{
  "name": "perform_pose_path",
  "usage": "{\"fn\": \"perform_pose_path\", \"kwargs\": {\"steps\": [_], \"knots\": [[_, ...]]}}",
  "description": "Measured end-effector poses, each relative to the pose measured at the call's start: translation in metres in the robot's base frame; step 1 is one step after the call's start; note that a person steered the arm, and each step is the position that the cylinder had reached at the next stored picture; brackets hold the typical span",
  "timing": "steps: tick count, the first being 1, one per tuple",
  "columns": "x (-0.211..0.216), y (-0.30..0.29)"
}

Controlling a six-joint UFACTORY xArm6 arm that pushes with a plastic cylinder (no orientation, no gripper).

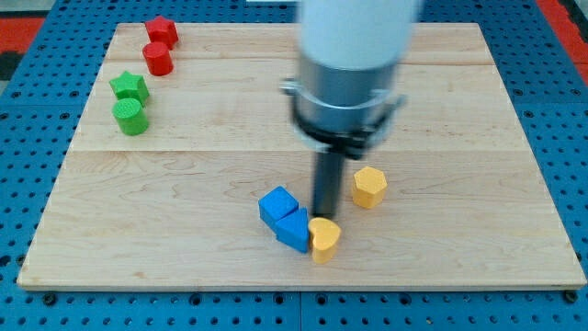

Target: Place the yellow hexagon below the green circle

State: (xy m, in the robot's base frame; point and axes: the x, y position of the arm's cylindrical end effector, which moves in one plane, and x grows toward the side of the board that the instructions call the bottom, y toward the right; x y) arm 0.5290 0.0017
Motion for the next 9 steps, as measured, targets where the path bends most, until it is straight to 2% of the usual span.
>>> {"fn": "perform_pose_path", "kwargs": {"steps": [1,2,5,6,7,8,9], "knots": [[-0.014,0.019],[-0.012,-0.002],[-0.007,0.081],[-0.043,0.071],[-0.043,0.063],[-0.017,0.103],[-0.026,0.131]]}}
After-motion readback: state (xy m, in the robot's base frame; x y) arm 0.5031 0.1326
